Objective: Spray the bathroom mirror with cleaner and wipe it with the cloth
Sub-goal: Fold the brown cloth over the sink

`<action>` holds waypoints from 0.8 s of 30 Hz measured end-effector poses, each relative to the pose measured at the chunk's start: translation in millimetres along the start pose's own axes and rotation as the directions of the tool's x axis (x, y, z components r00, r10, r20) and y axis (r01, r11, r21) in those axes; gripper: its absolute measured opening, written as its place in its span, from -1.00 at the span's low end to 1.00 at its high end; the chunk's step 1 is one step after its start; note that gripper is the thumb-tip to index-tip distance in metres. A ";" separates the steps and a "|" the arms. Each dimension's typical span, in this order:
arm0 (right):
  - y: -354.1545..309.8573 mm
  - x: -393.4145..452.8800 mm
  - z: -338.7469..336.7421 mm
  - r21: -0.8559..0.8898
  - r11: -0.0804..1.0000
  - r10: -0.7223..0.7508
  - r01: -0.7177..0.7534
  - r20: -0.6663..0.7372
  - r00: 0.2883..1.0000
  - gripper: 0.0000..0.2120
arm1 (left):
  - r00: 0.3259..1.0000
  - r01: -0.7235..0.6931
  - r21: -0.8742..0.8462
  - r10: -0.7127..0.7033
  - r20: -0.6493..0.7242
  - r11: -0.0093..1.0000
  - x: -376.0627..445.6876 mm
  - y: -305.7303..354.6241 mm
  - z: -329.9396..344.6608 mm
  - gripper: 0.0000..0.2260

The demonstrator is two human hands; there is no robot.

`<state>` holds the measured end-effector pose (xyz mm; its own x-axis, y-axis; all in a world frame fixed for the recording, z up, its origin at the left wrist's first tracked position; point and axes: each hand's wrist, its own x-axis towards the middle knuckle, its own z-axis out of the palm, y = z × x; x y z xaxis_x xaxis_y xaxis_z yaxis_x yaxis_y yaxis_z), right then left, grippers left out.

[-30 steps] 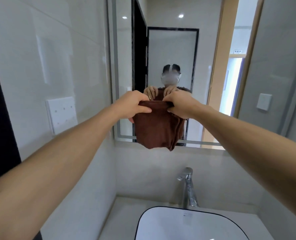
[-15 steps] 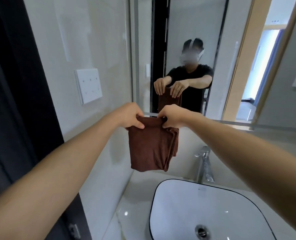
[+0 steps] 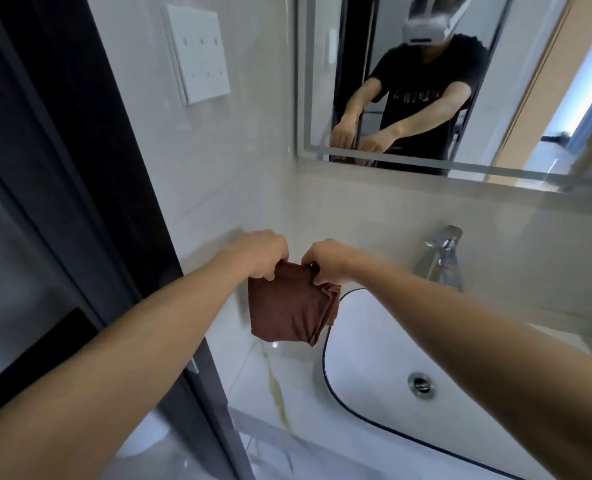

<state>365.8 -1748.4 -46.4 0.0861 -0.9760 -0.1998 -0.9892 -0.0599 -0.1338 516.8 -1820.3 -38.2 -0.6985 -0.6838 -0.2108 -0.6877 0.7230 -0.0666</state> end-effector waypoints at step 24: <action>55.3 140.5 194.6 -0.068 0.951 0.309 -0.301 0.165 0.937 -0.70 | 0.993 0.010 0.116 -0.024 0.116 0.993 156.3 -5.6 214.4 -0.77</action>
<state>346.3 -1848.1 -270.8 -0.2050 -0.8983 -0.3887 -0.9749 0.2228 -0.0006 453.8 -1910.1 -279.9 -0.6544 -0.6846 -0.3209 -0.6671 0.7226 -0.1812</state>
